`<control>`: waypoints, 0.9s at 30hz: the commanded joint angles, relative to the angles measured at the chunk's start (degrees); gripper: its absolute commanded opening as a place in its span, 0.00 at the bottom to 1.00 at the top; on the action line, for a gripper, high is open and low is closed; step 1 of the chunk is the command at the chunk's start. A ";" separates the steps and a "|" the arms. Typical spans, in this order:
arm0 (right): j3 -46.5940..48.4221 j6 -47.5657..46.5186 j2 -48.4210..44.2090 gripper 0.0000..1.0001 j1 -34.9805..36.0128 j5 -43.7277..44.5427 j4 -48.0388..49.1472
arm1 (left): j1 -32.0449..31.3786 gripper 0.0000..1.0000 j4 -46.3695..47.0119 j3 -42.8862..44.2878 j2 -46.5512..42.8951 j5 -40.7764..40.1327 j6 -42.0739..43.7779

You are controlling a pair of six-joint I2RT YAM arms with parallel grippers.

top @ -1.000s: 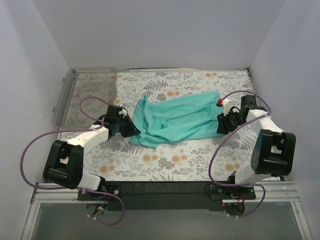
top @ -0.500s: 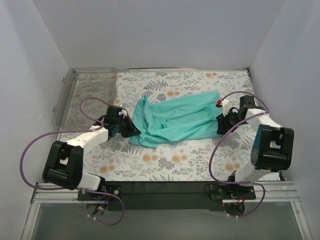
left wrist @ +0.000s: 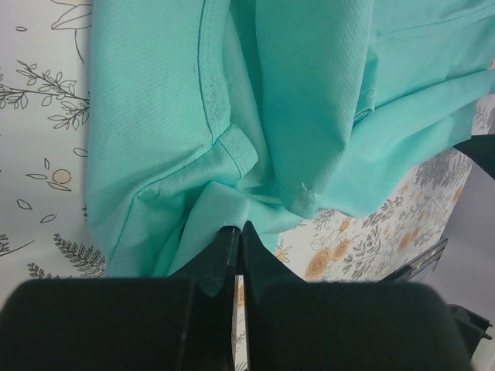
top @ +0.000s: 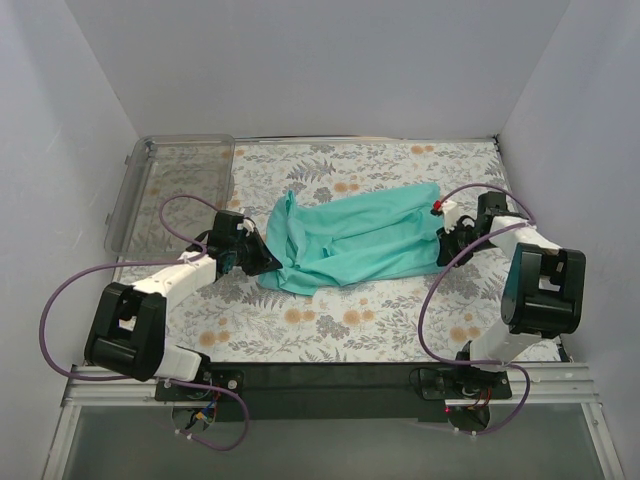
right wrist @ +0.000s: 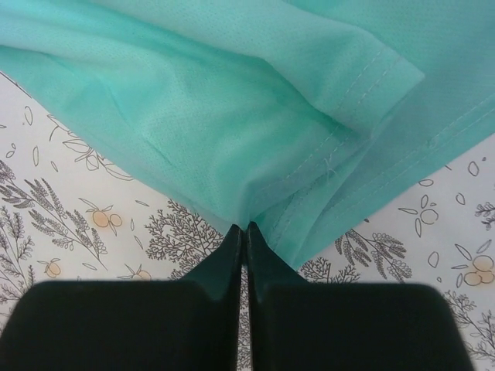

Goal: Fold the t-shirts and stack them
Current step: Flatten the tshirt out

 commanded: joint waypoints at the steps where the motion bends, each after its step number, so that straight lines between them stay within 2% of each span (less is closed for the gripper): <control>1: 0.65 0.20 -4.45 0.03 0.08 -1.09 0.45 | 0.38 0.00 -0.42 0.18 -3.67 -0.21 0.71; 4: -0.31 0.29 -9.37 0.01 -0.01 0.75 -0.07 | 0.38 0.00 -2.88 0.35 -7.44 -1.44 0.28; 8: -1.89 -0.94 -19.11 0.01 -0.36 4.09 -1.74 | 0.47 0.00 -7.09 -0.09 -16.40 -2.41 -1.39; 13: -4.53 -4.46 -27.04 0.01 -1.32 6.29 -4.02 | 1.08 0.00 -14.13 0.27 -27.56 -3.46 -3.15; 23: -11.03 -11.83 -31.88 0.01 -6.86 7.36 -7.10 | 2.22 0.00 -22.84 0.80 -32.23 -0.22 -3.68; 27: -14.02 -19.72 -33.46 0.01 -7.74 5.07 -12.46 | 2.31 0.00 -25.03 -0.87 -34.42 4.52 -5.44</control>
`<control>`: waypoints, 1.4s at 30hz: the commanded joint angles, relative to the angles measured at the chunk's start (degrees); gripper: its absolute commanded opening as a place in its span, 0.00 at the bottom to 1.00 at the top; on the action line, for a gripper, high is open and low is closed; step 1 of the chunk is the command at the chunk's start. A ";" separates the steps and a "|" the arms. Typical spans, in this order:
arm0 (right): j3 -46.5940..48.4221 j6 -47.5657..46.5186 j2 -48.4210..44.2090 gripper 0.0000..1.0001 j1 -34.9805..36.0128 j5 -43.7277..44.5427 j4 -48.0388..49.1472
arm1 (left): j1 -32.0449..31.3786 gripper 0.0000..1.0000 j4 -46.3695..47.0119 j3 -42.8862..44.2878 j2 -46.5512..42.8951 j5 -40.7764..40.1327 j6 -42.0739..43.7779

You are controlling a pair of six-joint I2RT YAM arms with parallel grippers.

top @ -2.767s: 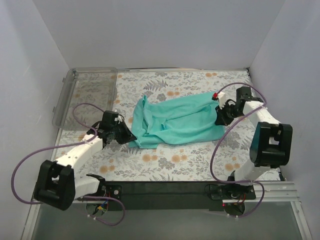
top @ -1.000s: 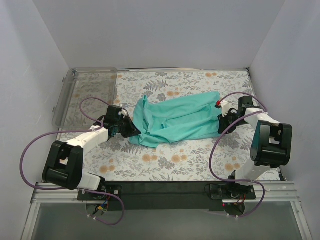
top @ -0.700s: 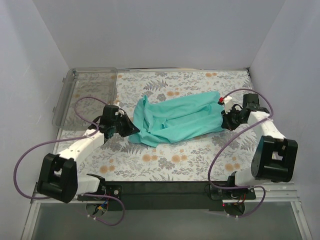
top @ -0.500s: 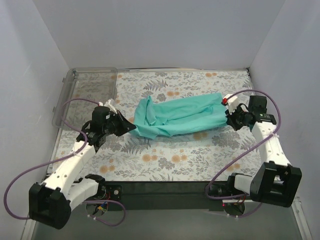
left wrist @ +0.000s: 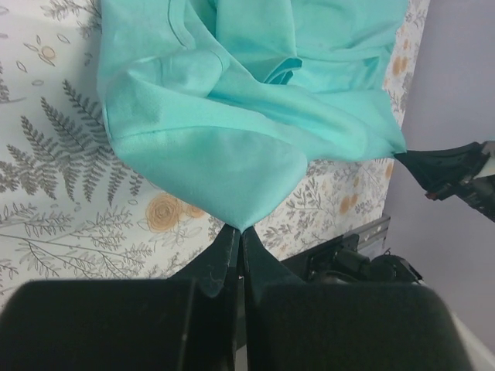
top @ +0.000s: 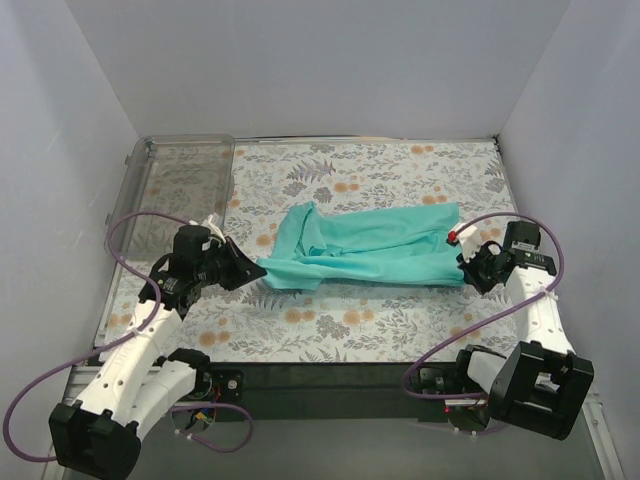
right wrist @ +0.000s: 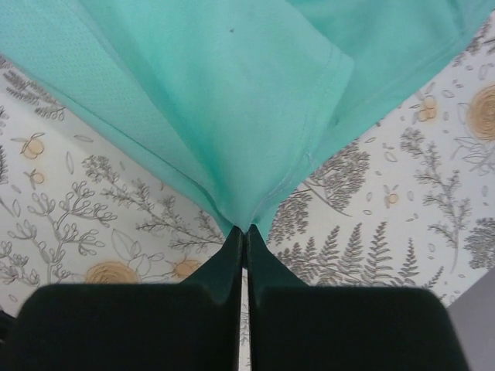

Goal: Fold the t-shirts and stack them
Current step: Flatten the tshirt out

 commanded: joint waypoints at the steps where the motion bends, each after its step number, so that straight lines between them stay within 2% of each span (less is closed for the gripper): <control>1: -2.89 -9.12 -2.88 0.01 -0.64 -1.97 -7.04 | 0.37 0.00 -4.40 -0.96 -3.44 5.23 -1.70; 6: -3.88 -18.34 -7.89 0.01 -0.64 -3.81 -13.99 | 0.37 0.00 -10.45 1.23 -6.25 6.99 -1.62; 9: -3.61 -19.77 -9.48 0.01 -0.64 -3.73 -16.20 | 0.37 0.00 -12.48 0.80 -7.13 9.10 -1.09; 13: -1.77 -15.92 -6.33 0.01 -0.90 -4.16 -13.92 | 0.37 0.00 -10.74 -0.18 -6.88 7.70 -0.47; 16: 6.29 -9.51 -2.64 0.01 -0.99 -8.29 -11.63 | 0.37 0.00 -4.33 4.90 -1.44 5.69 -0.91; 17: 9.10 -7.57 -0.45 0.01 -0.99 -9.52 -11.19 | 0.37 0.00 -2.84 7.19 3.28 4.55 -0.56; 18: 15.48 -3.73 0.79 0.01 -0.99 -11.97 -10.23 | 0.37 0.00 -0.13 13.21 5.85 2.53 -0.30; 20: 21.58 0.16 4.82 0.01 -0.99 -14.53 -9.00 | 0.80 0.00 3.05 20.00 11.82 1.90 0.23; 21: 25.27 4.09 6.32 0.01 -0.99 -16.89 -7.42 | 1.33 0.00 5.50 23.70 17.85 1.98 0.23; 22: 31.66 6.05 7.90 0.01 -0.99 -17.78 -6.63 | 1.68 0.00 6.66 32.17 21.48 2.25 0.23; 25: 45.45 16.06 14.23 0.01 -0.99 -19.03 -1.89 | 2.39 0.00 8.60 46.97 34.06 1.72 0.05; 26: 48.22 18.78 16.51 0.01 -0.99 -18.76 -0.30 | 2.39 0.00 8.60 56.68 36.70 1.55 -0.03; 28: 54.45 27.05 17.93 0.01 -0.99 -18.23 5.58 | 2.65 0.00 9.30 67.02 43.63 2.07 -0.82; 29: 55.88 29.07 17.85 0.01 -1.08 -18.23 7.17 | 2.65 0.00 9.74 75.76 45.41 2.94 -1.43; 32: 59.66 35.58 15.41 0.01 -1.08 -18.50 12.44 | 2.65 0.00 10.62 85.92 47.45 2.78 -2.14; 34: 58.62 37.70 12.86 0.01 -1.08 -17.71 16.22 | 2.65 0.00 12.55 84.39 43.52 1.64 -0.30; 38: 43.03 38.42 3.02 0.01 -1.17 -17.17 25.71 | 3.09 0.00 19.40 65.43 32.19 -1.79 2.42; 39: 40.45 37.63 2.56 0.01 -1.08 -17.87 26.16 | 3.35 0.00 19.85 57.74 30.93 -1.45 2.60; 40: 38.33 36.84 2.39 0.01 -1.17 -18.23 25.64 | 3.70 0.00 19.94 54.18 29.70 -0.92 2.60; 42: 32.09 30.44 2.82 0.01 -1.34 -19.55 21.61 | 4.50 0.00 22.57 41.57 25.31 1.18 2.17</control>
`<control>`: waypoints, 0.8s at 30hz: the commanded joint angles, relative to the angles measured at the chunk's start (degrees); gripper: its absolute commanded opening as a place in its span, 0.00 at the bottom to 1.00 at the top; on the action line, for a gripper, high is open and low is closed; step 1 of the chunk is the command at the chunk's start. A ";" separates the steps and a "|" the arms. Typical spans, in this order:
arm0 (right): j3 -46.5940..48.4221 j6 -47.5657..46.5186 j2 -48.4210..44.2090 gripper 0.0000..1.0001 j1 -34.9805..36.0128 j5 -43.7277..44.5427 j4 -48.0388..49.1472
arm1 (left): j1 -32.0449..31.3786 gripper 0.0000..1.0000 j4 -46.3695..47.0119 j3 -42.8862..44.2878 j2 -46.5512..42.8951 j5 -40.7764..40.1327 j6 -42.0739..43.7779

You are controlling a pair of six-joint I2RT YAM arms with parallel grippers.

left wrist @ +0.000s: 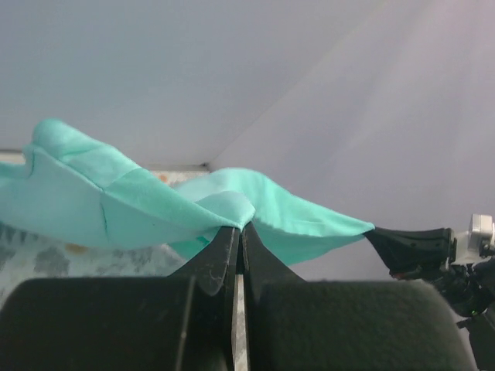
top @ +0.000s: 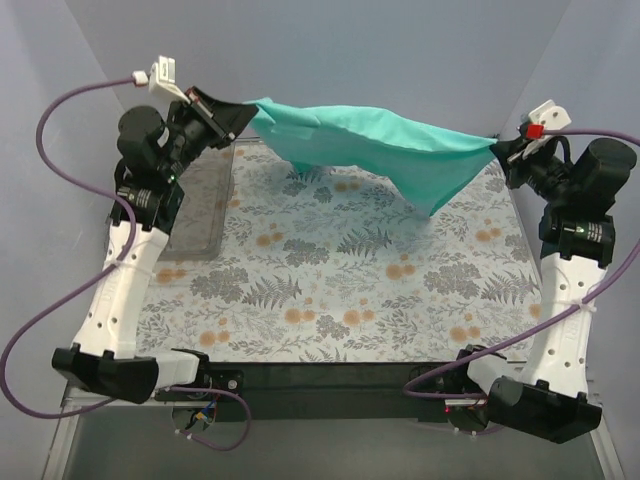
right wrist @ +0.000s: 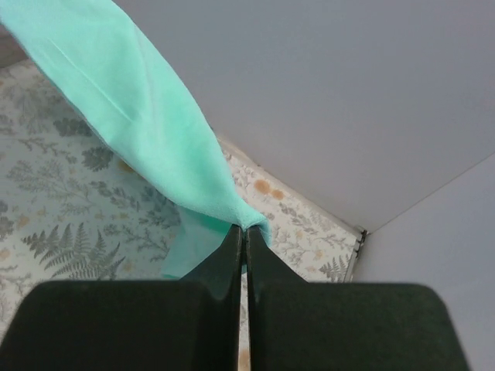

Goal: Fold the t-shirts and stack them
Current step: Flatten the tshirt out

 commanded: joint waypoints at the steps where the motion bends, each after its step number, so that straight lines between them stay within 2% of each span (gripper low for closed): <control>1: -8.96 -5.36 2.37 0.01 -0.69 -1.72 -0.56 | 1.39 0.00 3.21 -17.75 -4.35 1.19 0.79; 4: -15.39 -12.65 0.97 0.01 -1.83 -6.54 -6.27 | 1.74 0.00 3.22 -28.99 -10.60 2.42 0.70; 7: -16.98 -18.11 -2.63 0.01 -2.18 -9.71 -12.51 | 1.83 0.00 -0.55 -33.42 -16.49 3.05 2.10; 13: -16.72 -20.40 -9.93 0.01 -2.09 -9.54 -16.91 | 1.83 0.00 -9.60 -39.40 -30.88 2.51 3.24; 17: -22.50 -27.25 -11.61 0.01 -2.18 -6.75 -23.41 | 1.83 0.00 -16.99 -45.54 -37.66 3.31 2.98; 20: -25.85 -28.31 -11.53 0.01 -2.09 -6.20 -24.99 | 1.83 0.00 -20.33 -47.32 -39.53 2.43 1.84; 24: -24.29 -25.34 -9.77 0.01 -2.09 -9.09 -24.92 | 1.83 0.00 -17.36 -46.36 -36.82 0.33 0.26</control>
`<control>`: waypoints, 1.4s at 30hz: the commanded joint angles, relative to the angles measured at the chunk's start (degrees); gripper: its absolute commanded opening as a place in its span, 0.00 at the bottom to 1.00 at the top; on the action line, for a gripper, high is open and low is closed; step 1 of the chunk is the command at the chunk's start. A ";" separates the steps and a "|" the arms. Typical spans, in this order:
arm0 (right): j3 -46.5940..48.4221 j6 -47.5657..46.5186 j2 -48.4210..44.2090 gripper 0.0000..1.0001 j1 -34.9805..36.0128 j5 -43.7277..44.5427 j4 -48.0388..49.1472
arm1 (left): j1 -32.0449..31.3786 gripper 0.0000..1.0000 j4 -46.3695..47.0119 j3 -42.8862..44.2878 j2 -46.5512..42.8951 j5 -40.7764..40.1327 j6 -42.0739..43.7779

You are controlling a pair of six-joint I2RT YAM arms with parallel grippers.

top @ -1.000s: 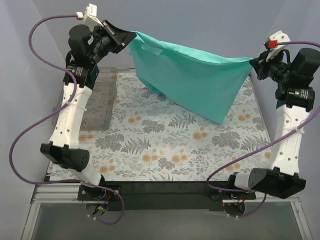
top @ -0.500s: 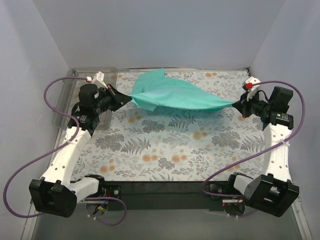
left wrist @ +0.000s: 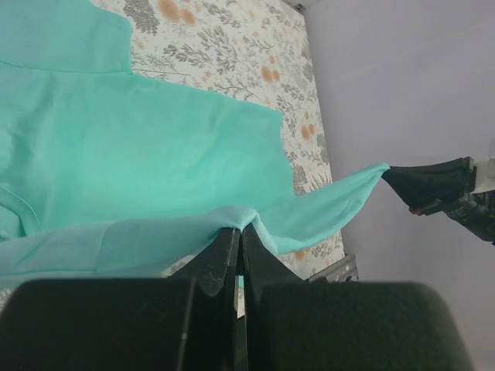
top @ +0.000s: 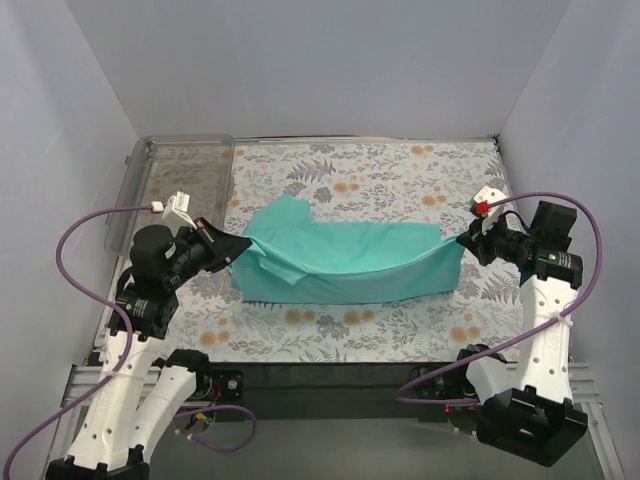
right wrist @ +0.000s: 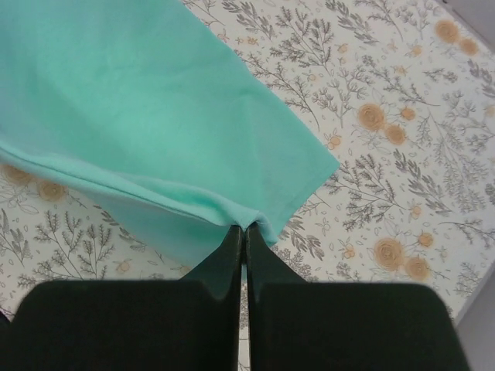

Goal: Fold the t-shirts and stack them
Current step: Flatten the tshirt out

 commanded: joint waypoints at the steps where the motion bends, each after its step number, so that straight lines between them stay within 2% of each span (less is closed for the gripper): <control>1: 2.14 2.51 2.64 0.01 -0.19 -2.50 0.43 | 0.22 0.00 0.76 0.70 4.08 -2.35 -1.53; 2: 2.58 7.75 3.96 0.01 -0.19 -2.59 4.88 | 0.22 0.00 4.43 1.14 5.92 -2.79 -2.75; 6: 6.79 19.48 13.80 0.01 2.26 1.97 17.92 | 0.30 0.00 16.40 6.14 22.42 -4.28 -4.61; 7: 10.81 21.06 18.61 0.01 3.23 3.64 19.15 | 0.30 0.00 18.25 11.81 31.60 -3.85 -4.87; 9: 16.27 24.93 22.77 0.01 6.39 7.50 20.39 | 0.57 0.00 21.86 19.21 40.18 -1.84 -5.92; 10: 21.35 26.33 25.31 0.01 7.27 8.82 20.66 | 0.65 0.00 22.48 28.56 47.70 -0.61 -6.71; 13: 27.97 33.61 25.08 0.01 8.86 12.34 23.02 | 0.66 0.00 23.27 42.50 55.14 3.79 -10.14; 14: 30.86 34.43 24.03 0.01 8.77 14.09 25.38 | 0.57 0.00 23.28 50.46 55.68 4.58 -10.85; 17: 33.61 35.40 17.53 0.01 8.07 16.56 30.39 | 0.57 0.00 23.45 59.30 53.16 5.47 -10.77; 18: 33.00 35.40 15.51 0.01 7.72 17.01 31.98 | 0.57 0.00 23.89 58.98 51.40 5.47 -10.33; 20: 29.86 34.44 9.71 0.01 6.84 17.80 35.68 | 0.57 0.00 26.59 55.13 43.79 5.21 -8.75; 21: 28.18 34.09 7.78 0.01 6.66 17.98 36.73 | 0.57 0.00 27.66 47.98 40.43 5.03 -7.96; 23: 23.71 32.33 2.94 0.01 6.40 16.93 37.27 | 0.66 0.00 29.59 39.77 31.23 4.68 -6.03; 24: 17.68 31.89 1.62 0.01 6.40 16.31 37.10 | 0.66 0.00 29.60 30.42 28.64 4.42 -5.58; 26: 10.36 28.74 -2.60 0.01 6.23 14.65 36.75 | 0.74 0.00 29.60 21.23 23.72 4.68 -4.35; 27: 1.97 26.98 -5.05 0.01 6.31 14.12 36.22 | 0.74 0.00 29.60 12.57 20.13 5.38 -4.61; 30: -8.81 17.41 -7.18 0.01 6.14 12.44 31.57 | 0.74 0.00 29.34 0.04 17.02 8.71 -7.50; 31: -13.97 13.12 -7.01 0.01 6.14 12.35 28.34 | 0.74 0.00 29.51 -7.39 17.19 12.03 -8.21; 34: -20.67 6.69 -3.77 0.01 6.14 13.40 23.84 | 0.66 0.00 29.60 -17.88 18.77 16.27 -9.62; 37: -22.98 0.70 0.71 0.01 6.14 13.50 19.71 | 0.66 0.00 25.92 -23.53 18.34 16.90 -8.66; 42: -23.43 -7.48 5.99 0.01 6.05 12.88 12.41 | 0.66 0.00 12.91 -25.31 14.21 12.94 -6.37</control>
